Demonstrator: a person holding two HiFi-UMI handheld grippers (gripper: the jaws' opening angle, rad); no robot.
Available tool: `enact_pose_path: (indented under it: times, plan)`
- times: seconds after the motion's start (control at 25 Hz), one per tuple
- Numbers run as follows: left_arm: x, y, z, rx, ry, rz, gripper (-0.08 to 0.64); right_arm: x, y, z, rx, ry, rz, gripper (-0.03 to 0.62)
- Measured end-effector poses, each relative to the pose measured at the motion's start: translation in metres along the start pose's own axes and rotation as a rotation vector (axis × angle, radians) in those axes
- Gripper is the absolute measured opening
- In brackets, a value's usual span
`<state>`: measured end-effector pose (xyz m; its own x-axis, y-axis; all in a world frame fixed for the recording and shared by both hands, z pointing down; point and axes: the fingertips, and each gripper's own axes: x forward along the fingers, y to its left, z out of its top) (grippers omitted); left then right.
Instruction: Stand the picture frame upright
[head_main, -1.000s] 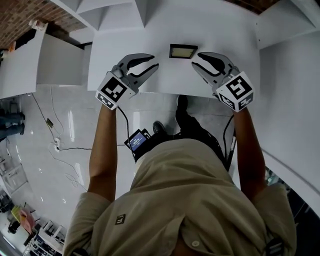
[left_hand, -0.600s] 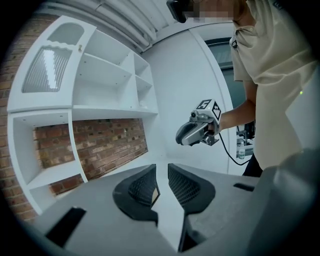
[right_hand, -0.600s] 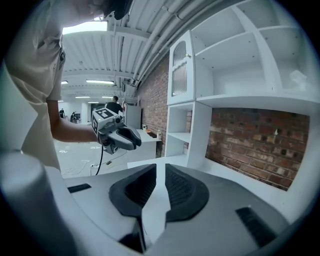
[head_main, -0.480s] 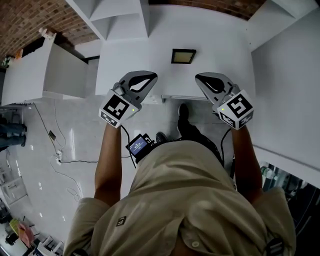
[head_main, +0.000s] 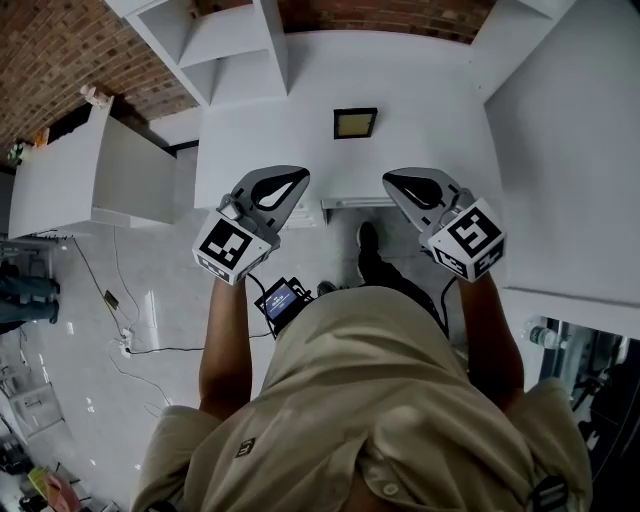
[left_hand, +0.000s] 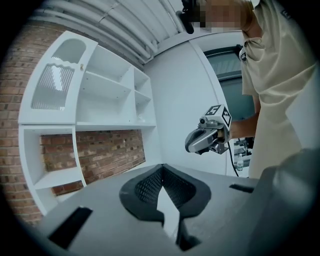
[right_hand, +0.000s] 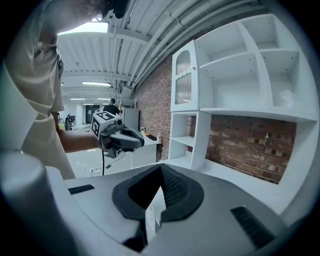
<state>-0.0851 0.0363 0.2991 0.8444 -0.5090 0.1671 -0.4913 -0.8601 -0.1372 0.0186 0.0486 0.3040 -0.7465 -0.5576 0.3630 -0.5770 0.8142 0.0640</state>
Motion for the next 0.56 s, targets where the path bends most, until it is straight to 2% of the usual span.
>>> enact_pose_path:
  times: [0.32, 0.56]
  plan:
    - [-0.008, -0.013, -0.004, 0.011, 0.012, 0.01, 0.006, -0.02, 0.006, -0.011, 0.013, 0.0, -0.025, 0.003]
    - [-0.028, 0.023, -0.013, 0.009, 0.022, 0.014, 0.006, 0.017, 0.006, 0.006, 0.015, 0.013, -0.025, 0.003]
